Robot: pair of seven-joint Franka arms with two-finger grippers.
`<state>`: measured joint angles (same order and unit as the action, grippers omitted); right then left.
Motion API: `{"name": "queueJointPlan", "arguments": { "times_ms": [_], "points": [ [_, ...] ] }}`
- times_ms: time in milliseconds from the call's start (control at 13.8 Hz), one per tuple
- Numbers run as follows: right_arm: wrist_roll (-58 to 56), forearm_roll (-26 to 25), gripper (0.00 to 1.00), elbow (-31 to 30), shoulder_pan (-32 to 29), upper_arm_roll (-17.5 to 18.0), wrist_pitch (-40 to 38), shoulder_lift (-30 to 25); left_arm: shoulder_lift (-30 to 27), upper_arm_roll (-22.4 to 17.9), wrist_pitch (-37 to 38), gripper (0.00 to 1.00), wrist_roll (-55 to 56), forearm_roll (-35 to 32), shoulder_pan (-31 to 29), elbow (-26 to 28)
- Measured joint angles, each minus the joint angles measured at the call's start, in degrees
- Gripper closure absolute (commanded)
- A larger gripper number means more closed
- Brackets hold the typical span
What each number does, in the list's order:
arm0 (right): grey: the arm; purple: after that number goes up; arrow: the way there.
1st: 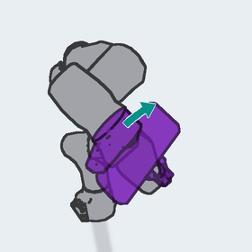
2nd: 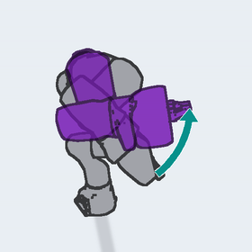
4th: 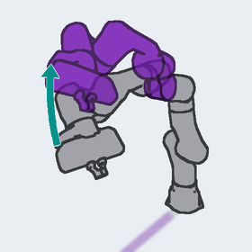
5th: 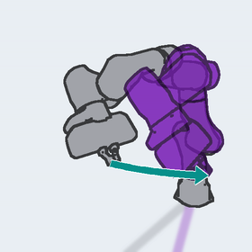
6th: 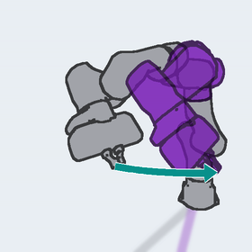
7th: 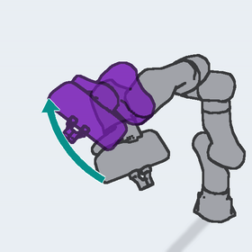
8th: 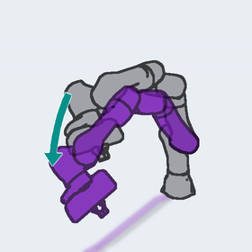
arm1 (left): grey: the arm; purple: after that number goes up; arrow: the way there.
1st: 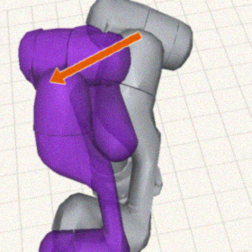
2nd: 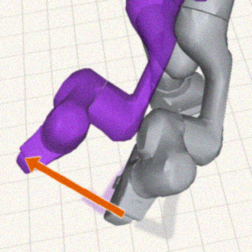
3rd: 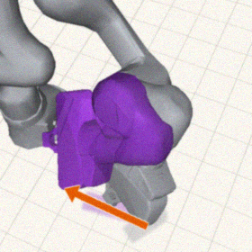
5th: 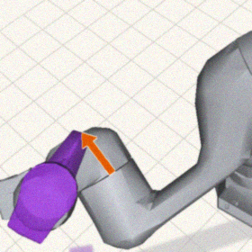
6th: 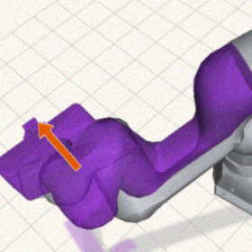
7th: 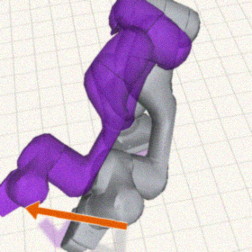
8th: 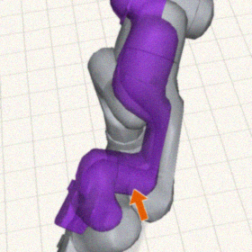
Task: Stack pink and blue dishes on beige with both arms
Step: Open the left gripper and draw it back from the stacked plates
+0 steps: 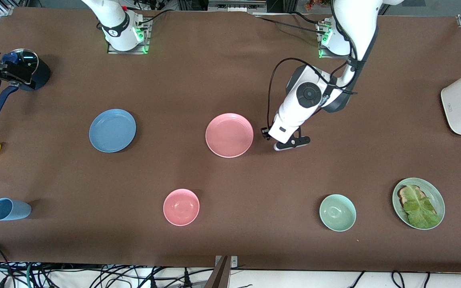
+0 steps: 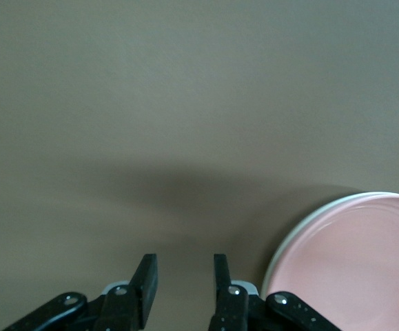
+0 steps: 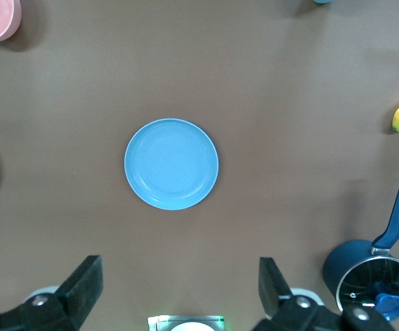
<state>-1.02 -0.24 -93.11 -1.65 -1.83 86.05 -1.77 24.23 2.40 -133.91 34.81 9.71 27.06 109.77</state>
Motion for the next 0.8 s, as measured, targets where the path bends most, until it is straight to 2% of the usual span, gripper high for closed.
{"name": "queueJointPlan", "arguments": {
  "times_ms": [218,436,727,800],
  "points": [
    [0.00,0.00,0.00,0.00,0.00,0.00,-0.49,0.00,-3.00,-0.29,8.78,0.56,-10.47,-0.75,-6.05,-3.38],
    [0.00,0.00,0.00,-0.09,-0.01,-0.02,-1.03,0.15,-4.70,-0.45,12.41,0.55,-21.81,-0.94,-12.58,-3.61],
    [0.01,0.02,0.00,-1.66,-0.01,-0.01,-1.21,2.26,-6.65,-0.49,16.04,0.55,-33.11,-5.54,-20.23,-3.77],
    [0.01,0.03,0.00,-2.96,-0.01,-0.01,-0.58,3.25,-7.38,-0.50,17.87,0.52,-35.58,-5.75,-22.03,-4.32]
  ]
}}
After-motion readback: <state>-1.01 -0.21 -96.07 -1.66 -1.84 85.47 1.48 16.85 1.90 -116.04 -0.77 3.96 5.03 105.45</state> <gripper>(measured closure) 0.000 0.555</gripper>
